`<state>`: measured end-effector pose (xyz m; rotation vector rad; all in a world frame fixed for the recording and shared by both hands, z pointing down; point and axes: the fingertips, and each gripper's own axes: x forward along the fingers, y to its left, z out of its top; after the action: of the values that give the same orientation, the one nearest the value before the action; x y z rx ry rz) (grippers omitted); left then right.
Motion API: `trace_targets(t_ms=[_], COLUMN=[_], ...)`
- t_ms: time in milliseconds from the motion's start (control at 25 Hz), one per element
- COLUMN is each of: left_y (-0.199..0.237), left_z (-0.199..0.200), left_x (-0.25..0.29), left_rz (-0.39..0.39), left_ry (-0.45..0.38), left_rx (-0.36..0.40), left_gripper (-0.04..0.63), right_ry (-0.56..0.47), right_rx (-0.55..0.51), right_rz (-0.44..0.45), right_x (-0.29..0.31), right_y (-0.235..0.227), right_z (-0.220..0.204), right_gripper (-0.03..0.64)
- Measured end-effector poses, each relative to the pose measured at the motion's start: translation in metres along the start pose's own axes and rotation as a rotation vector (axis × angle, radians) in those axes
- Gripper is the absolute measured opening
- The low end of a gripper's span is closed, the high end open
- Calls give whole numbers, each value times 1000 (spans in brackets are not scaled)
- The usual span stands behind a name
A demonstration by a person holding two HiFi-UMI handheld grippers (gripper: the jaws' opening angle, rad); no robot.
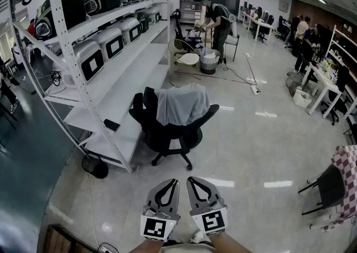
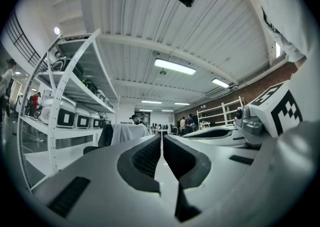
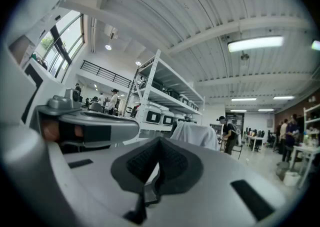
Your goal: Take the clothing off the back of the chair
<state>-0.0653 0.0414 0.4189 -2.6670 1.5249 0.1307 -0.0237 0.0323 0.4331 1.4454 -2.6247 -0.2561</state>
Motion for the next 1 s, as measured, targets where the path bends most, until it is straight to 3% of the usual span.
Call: trace_targets(t_ms=[160, 520, 1000], left_y=[-10, -11, -30], left_z=[14, 9, 0], left_x=[7, 2, 18], left_rz=[-9, 5, 42], left_ry=[-35, -18, -1], left_rx=[15, -21, -38], left_gripper=[20, 20, 20], right_ry=[-37, -67, -10], right_rx=[-16, 24, 48], right_rz=[-8, 13, 92], right_x=[4, -2, -16], right_y=[-2, -2, -18], right_z=[13, 18, -6], right_gripper=[17, 18, 19])
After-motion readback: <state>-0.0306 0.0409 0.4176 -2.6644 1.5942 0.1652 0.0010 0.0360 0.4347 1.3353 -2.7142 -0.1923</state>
